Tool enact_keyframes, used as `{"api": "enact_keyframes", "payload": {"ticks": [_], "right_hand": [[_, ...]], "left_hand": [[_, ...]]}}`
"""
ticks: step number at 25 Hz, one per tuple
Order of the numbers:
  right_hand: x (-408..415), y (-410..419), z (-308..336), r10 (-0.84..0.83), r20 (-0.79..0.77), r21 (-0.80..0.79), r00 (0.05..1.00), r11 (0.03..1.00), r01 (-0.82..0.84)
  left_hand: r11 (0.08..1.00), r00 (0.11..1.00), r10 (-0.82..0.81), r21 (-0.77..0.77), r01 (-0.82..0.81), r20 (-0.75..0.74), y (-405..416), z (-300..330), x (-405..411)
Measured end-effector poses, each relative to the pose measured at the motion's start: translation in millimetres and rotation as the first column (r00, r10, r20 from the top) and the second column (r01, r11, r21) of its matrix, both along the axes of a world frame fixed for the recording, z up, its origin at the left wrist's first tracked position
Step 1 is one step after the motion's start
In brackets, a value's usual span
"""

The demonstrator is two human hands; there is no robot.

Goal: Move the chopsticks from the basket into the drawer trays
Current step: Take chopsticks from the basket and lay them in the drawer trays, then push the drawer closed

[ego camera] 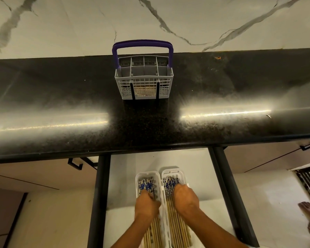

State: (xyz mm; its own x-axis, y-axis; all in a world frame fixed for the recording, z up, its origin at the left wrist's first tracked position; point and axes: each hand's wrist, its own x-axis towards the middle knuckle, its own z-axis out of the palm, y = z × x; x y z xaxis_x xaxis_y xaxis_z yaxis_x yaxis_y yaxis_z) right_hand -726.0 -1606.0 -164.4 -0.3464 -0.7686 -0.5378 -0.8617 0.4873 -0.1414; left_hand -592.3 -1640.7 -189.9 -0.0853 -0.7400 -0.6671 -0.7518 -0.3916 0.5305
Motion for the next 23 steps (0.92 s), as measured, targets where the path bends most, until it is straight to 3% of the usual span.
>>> {"api": "enact_keyframes", "payload": {"ticks": [2, 3, 6, 8, 12, 14, 17, 23], "right_hand": [[-13, 13, 21, 0.061, 0.043, -0.047, 0.997, 0.997, -0.059], [-21, 25, 34, 0.102, 0.099, -0.062, 0.990, 0.993, -0.096], [-49, 71, 61, 0.216, 0.274, 0.060, 0.937, 0.969, -0.241], [-63, 99, 64, 0.227, 0.351, 0.183, 0.909, 0.935, -0.304], [-75, 143, 59, 0.389, 0.400, 0.178, 0.830, 0.855, -0.486], [-75, 144, 61, 0.458, 0.329, 0.145, 0.826, 0.839, -0.524], [-67, 148, 67, 0.526, 0.253, 0.116, 0.812, 0.817, -0.565], [-63, 152, 69, 0.528, 0.177, 0.049, 0.830, 0.838, -0.544]], "left_hand": [[0.994, 0.987, -0.108, 0.004, 0.109, -0.117, 4, 28, 28], [0.969, 0.962, -0.246, -0.002, 0.248, -0.122, 6, 37, 45], [0.769, 0.786, -0.610, 0.166, 0.618, -0.101, 22, 47, 96], [0.654, 0.688, -0.724, 0.269, 0.707, -0.046, 37, 39, 124], [0.566, 0.557, -0.824, 0.155, 0.810, 0.101, 53, 35, 162], [0.542, 0.521, -0.835, 0.095, 0.835, 0.179, 56, 38, 166], [0.497, 0.491, -0.835, -0.041, 0.867, 0.246, 66, 49, 170], [0.502, 0.512, -0.792, -0.121, 0.856, 0.333, 71, 48, 172]]}}
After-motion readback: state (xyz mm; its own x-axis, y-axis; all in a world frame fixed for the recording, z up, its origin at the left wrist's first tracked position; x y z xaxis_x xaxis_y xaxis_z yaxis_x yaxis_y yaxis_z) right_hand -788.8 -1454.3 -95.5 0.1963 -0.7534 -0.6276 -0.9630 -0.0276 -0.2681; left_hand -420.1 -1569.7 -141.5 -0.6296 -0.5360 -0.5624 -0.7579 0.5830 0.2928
